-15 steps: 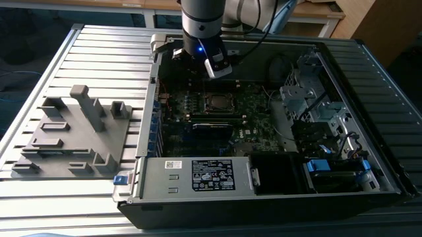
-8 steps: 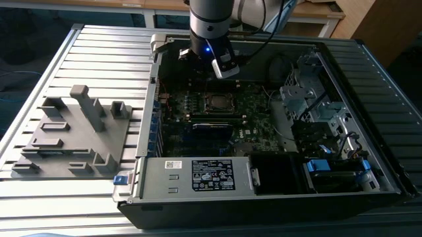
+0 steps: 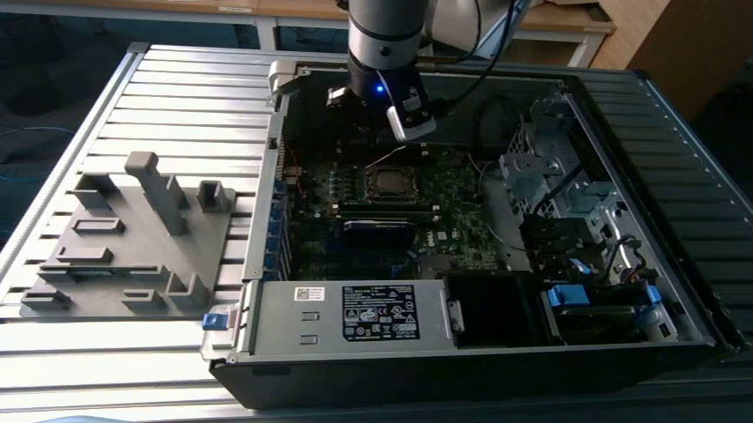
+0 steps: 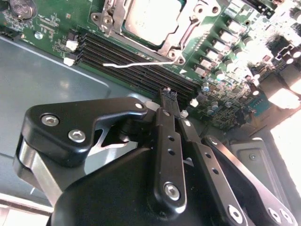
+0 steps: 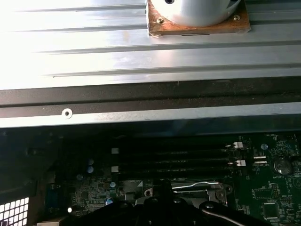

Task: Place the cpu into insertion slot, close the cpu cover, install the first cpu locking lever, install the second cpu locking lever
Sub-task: 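Install the first cpu locking lever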

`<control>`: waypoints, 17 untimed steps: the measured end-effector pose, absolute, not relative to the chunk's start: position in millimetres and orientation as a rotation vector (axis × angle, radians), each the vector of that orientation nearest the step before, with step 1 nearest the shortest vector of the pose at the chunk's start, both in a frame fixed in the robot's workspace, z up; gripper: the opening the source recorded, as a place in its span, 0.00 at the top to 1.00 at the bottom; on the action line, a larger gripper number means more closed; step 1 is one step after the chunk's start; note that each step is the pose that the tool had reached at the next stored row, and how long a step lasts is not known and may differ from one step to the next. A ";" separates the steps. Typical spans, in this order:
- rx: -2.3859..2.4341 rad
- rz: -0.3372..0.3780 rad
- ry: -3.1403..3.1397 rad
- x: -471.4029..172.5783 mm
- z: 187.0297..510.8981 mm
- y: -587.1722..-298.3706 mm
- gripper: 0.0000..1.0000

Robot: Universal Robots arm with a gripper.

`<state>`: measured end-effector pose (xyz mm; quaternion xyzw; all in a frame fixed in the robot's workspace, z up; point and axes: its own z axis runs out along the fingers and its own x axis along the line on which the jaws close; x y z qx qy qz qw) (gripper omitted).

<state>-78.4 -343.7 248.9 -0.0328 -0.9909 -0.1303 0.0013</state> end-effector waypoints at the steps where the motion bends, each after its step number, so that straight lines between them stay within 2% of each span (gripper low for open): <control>1: -0.103 -0.409 -3.111 -78.3 248.9 -343.7 0.89; 17: -0.103 -0.395 -3.113 -77.9 248.4 -343.6 0.89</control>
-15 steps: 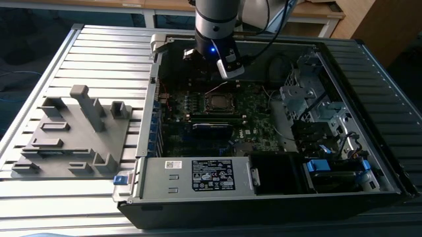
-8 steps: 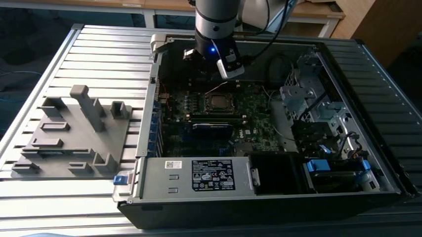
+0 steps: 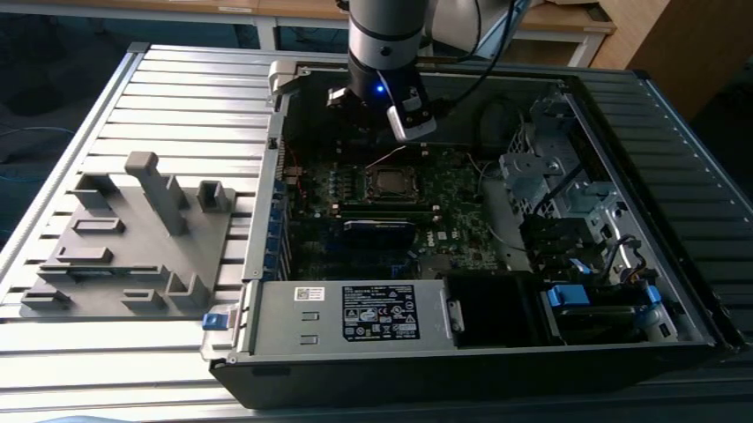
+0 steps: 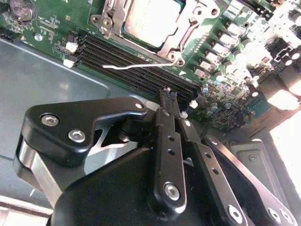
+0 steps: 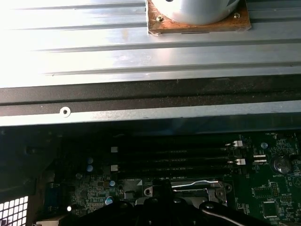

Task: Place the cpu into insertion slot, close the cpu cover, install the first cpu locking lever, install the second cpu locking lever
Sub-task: 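Install the first cpu locking lever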

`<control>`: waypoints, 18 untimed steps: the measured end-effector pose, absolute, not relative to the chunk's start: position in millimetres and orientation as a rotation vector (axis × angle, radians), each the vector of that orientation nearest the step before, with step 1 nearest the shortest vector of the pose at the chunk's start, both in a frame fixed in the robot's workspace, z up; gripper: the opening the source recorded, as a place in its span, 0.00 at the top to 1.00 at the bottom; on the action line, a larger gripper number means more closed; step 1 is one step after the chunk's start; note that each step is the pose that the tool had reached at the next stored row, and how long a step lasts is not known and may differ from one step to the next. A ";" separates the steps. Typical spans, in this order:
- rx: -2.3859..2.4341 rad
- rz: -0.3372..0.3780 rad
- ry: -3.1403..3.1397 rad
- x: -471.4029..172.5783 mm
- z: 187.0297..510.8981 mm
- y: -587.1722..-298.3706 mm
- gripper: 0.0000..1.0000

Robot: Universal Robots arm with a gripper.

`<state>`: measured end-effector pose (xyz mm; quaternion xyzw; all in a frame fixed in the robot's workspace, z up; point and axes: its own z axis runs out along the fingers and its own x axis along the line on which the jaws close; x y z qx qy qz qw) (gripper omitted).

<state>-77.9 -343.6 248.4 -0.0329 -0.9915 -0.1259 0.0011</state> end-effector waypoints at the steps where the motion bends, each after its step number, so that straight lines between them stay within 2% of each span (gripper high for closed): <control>1: -0.103 -0.393 -3.113 -77.8 248.2 -343.6 0.89; 18: -0.103 -0.370 -3.116 -71.6 244.6 -341.3 0.89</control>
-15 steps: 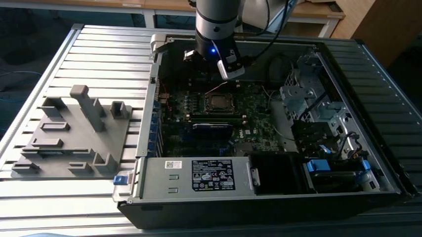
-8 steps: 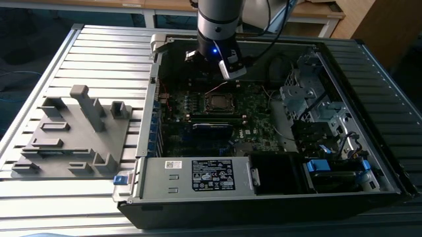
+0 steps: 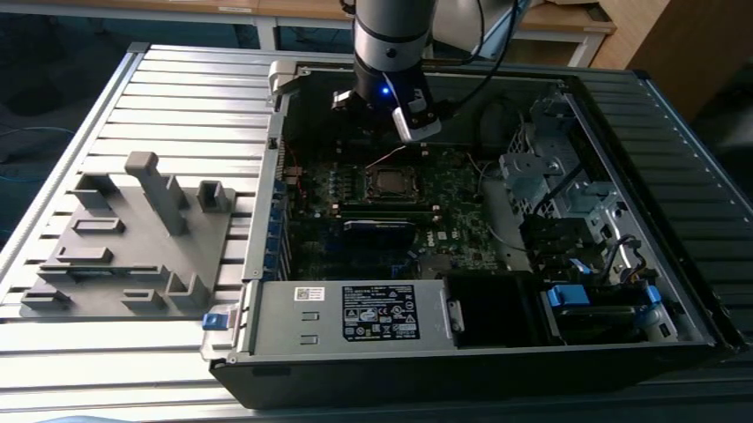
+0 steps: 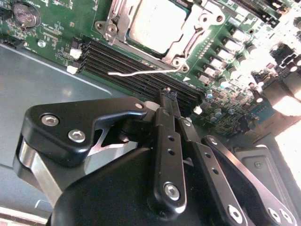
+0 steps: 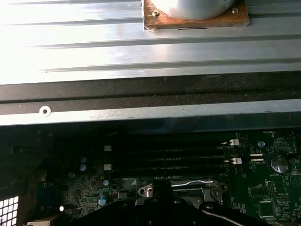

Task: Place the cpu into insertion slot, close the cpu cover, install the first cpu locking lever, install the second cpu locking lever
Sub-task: 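Install the first cpu locking lever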

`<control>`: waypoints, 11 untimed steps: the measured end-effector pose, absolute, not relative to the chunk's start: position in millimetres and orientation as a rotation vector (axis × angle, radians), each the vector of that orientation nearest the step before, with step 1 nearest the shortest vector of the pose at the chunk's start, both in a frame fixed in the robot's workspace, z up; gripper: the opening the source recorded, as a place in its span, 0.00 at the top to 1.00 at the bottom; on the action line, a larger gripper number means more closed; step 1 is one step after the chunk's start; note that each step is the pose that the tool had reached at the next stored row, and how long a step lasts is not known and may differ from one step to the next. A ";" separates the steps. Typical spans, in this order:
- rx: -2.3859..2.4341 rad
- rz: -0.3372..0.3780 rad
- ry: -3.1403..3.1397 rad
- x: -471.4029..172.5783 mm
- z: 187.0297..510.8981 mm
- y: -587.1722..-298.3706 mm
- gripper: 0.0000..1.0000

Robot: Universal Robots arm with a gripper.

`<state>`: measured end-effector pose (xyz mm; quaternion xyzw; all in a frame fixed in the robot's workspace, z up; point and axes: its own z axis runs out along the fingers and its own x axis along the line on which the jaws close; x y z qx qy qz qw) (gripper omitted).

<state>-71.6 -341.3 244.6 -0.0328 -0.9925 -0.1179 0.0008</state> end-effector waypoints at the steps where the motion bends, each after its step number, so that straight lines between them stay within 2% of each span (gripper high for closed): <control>1: -0.103 -0.370 -3.116 -71.6 244.6 -341.3 0.89; 11: -0.103 -0.340 -3.120 -71.5 242.1 -341.3 0.89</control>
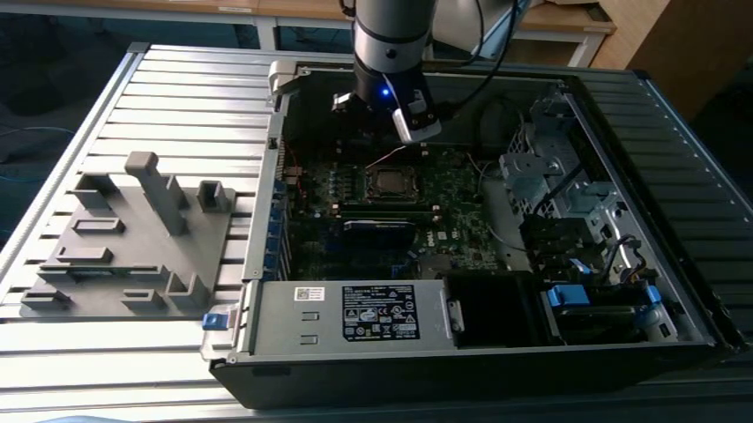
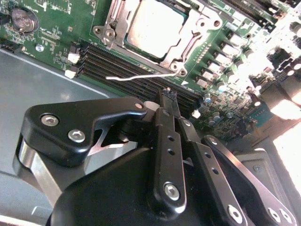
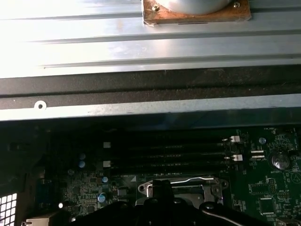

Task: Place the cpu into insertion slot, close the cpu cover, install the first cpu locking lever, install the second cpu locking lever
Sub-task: 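Install the first cpu locking lever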

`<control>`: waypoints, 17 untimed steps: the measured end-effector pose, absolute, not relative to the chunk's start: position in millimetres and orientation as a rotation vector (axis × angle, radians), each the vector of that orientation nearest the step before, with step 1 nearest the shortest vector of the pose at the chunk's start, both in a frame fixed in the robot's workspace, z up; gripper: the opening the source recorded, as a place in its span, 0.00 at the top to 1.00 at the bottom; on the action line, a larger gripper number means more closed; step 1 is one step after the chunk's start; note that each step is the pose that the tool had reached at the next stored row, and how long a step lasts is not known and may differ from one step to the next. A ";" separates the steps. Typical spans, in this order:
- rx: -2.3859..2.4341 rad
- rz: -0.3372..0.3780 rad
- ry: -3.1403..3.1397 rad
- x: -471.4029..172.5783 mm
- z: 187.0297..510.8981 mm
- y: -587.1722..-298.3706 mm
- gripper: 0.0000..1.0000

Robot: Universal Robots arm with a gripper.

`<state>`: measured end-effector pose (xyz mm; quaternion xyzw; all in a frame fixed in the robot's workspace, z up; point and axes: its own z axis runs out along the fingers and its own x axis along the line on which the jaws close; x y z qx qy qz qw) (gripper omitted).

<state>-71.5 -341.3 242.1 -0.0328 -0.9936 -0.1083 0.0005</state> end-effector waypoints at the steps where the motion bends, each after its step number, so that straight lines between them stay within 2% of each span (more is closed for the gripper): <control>1: -0.103 -0.338 -3.121 -71.5 241.8 -341.3 0.89; 10: -0.103 -0.274 -3.128 -71.5 238.2 -341.2 0.89; 17: -0.103 -0.272 -3.129 -69.0 236.1 -339.0 0.89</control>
